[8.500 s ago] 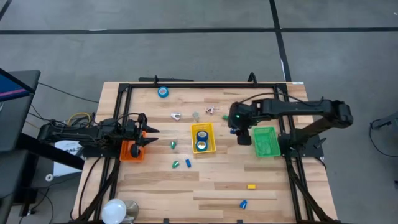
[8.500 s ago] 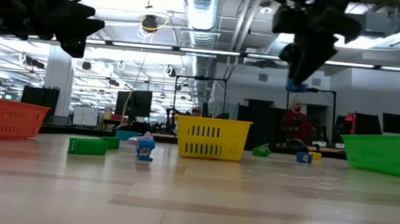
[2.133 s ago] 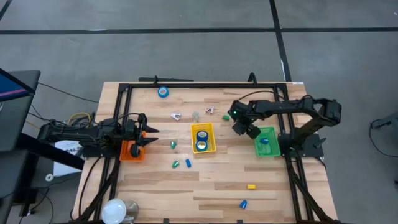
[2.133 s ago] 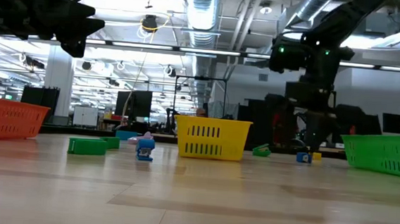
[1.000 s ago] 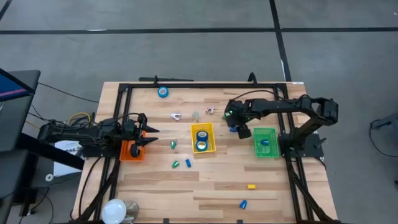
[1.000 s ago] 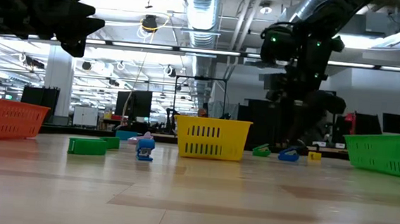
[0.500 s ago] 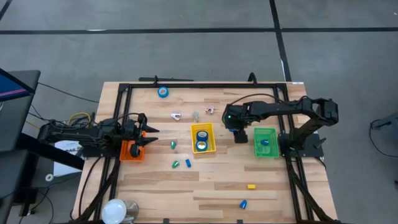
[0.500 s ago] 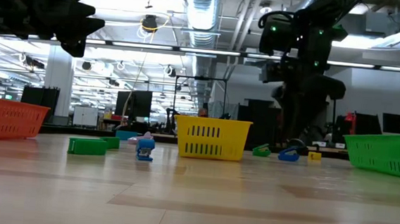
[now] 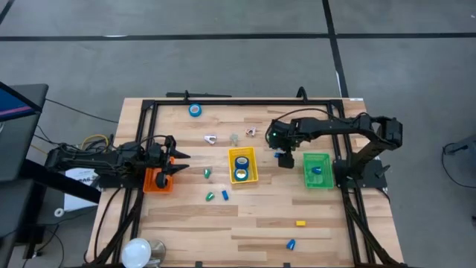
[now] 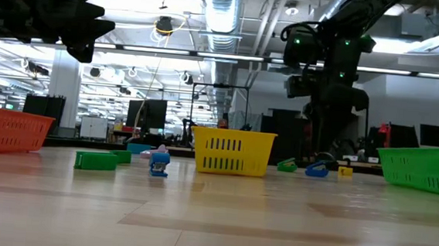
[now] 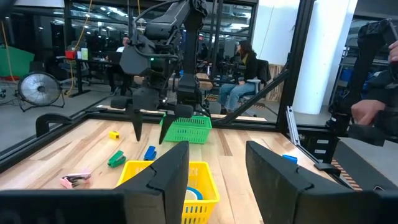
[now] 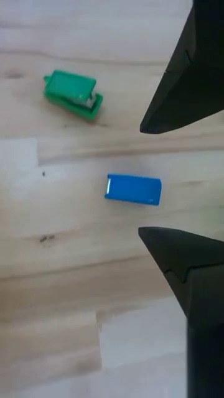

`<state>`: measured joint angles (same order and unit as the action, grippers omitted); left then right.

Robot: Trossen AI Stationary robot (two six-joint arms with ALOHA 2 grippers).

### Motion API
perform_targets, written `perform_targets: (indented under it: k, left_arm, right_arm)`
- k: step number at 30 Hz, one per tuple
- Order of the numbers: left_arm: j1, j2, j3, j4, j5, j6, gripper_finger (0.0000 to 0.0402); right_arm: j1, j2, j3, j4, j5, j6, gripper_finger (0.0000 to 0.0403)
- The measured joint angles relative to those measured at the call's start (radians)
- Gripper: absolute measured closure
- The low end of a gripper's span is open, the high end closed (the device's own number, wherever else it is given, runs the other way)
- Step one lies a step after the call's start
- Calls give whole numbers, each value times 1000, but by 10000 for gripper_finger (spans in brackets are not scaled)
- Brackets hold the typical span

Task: Pick and place Stapler, Stapler remover, tape
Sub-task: Put the blue stapler into the green basket

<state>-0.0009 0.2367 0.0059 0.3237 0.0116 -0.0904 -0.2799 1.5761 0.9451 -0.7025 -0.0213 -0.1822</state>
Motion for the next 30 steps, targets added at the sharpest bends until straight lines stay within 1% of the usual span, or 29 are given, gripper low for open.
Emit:
perform_targets:
  k: [5, 16, 21, 25, 30]
  left_arm:
    - [0, 0, 0, 0, 0, 0, 252]
    - [0, 0, 0, 0, 0, 0, 252]
    - [0, 0, 0, 0, 0, 0, 252]
    - [0, 0, 0, 0, 0, 0, 252]
    - [0, 0, 0, 0, 0, 0, 252]
  right_arm:
    - [-6, 37, -1, -6, -34, 0, 154]
    - [-1, 119, 0, 49, -33, -11, 154]
    - [-9, 142, 0, 42, -31, -11, 157]
    - [-8, 144, 0, 41, -31, -11, 182]
    - [-8, 144, 0, 29, -31, -11, 240]
